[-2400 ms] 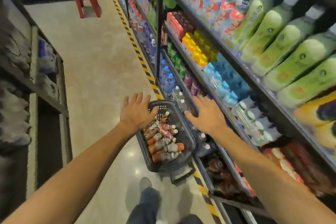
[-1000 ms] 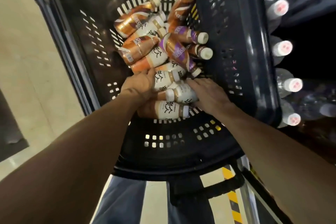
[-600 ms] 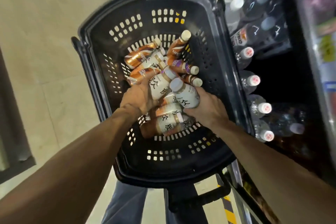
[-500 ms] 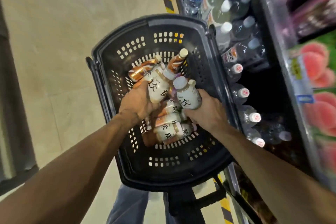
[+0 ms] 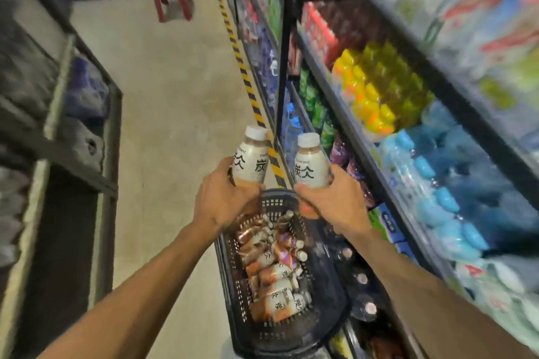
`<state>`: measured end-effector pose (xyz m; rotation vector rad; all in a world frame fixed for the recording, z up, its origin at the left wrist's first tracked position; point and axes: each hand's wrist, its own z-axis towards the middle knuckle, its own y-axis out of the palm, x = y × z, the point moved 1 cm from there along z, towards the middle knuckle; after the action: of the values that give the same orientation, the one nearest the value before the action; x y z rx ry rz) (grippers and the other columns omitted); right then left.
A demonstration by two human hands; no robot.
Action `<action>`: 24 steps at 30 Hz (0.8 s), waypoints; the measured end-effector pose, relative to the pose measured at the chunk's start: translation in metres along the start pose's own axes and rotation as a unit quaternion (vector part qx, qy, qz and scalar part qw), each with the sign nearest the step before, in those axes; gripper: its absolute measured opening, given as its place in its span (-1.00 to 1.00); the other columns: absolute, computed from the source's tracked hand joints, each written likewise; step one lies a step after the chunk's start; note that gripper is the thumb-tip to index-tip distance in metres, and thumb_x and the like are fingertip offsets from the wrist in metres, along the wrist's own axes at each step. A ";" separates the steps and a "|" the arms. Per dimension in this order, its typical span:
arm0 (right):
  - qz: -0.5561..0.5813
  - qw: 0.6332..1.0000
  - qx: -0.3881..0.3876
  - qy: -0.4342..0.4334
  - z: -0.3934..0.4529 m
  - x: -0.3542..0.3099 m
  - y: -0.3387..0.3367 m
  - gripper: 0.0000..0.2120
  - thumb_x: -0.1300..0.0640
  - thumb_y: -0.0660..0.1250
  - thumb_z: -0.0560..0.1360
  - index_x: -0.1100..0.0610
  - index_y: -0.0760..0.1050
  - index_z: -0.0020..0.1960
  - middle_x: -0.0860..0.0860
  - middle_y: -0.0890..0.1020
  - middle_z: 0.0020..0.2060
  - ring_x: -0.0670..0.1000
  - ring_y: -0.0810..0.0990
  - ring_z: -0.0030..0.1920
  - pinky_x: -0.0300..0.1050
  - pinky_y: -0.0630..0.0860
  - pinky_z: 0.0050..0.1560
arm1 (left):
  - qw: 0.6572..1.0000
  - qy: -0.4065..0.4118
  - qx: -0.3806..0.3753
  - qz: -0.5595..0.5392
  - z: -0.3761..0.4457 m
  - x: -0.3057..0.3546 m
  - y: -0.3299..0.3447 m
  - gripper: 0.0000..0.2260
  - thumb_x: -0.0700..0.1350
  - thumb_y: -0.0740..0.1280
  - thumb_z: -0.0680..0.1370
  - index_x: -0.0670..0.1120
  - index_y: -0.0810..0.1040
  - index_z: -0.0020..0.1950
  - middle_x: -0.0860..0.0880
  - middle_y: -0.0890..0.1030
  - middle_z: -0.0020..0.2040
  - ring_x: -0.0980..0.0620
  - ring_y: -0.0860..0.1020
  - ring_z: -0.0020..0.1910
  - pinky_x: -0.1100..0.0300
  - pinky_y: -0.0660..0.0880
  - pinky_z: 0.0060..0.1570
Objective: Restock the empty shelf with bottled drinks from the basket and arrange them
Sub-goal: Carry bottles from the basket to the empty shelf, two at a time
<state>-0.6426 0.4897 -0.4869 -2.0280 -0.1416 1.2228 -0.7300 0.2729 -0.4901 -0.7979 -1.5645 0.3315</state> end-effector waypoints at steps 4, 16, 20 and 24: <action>0.032 0.997 0.046 -0.055 -0.030 -0.086 -0.071 -0.45 -0.24 0.59 0.25 -0.05 0.58 0.14 -0.09 0.72 -0.06 -0.06 0.69 -0.09 0.04 0.66 -0.06 | 0.996 0.056 0.046 -0.061 -0.013 0.095 -0.078 -0.34 0.16 0.59 0.29 0.10 0.47 0.35 0.14 0.63 0.02 0.07 0.63 0.01 0.10 0.59 -0.02; 0.078 0.959 0.242 -0.123 -0.178 -0.227 -0.235 -0.31 -0.42 0.50 0.10 -0.07 0.62 0.12 -0.14 0.74 -0.09 -0.11 0.71 -0.09 0.05 0.66 -0.03 | 0.949 0.256 0.019 -0.182 -0.097 0.270 -0.220 -0.58 -0.08 0.63 0.36 0.04 0.59 0.16 0.09 0.71 -0.13 0.24 0.66 -0.22 0.38 0.53 -0.33; 0.070 0.935 0.332 -0.102 -0.246 -0.234 -0.274 -0.33 -0.42 0.49 0.11 -0.05 0.62 0.08 -0.12 0.74 -0.07 -0.12 0.70 -0.08 0.04 0.66 -0.01 | 0.928 0.330 -0.032 -0.172 -0.125 0.308 -0.224 -0.51 0.08 0.64 0.29 0.14 0.58 0.15 0.20 0.69 -0.07 0.29 0.65 -0.13 0.24 0.59 -0.12; 0.055 0.906 0.414 -0.064 -0.328 -0.217 -0.307 -0.44 -0.35 0.56 0.21 -0.07 0.62 0.07 -0.16 0.73 -0.08 -0.19 0.68 -0.09 -0.02 0.67 -0.02 | 0.898 0.379 -0.111 -0.193 -0.174 0.344 -0.209 -0.49 0.13 0.64 0.28 0.14 0.58 0.16 0.18 0.70 -0.05 0.28 0.65 -0.12 0.20 0.60 -0.08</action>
<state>-0.4137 0.4337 -0.0465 -1.2217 0.3813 1.2023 -0.6159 0.3075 -0.0683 -0.6526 -0.9789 -0.4257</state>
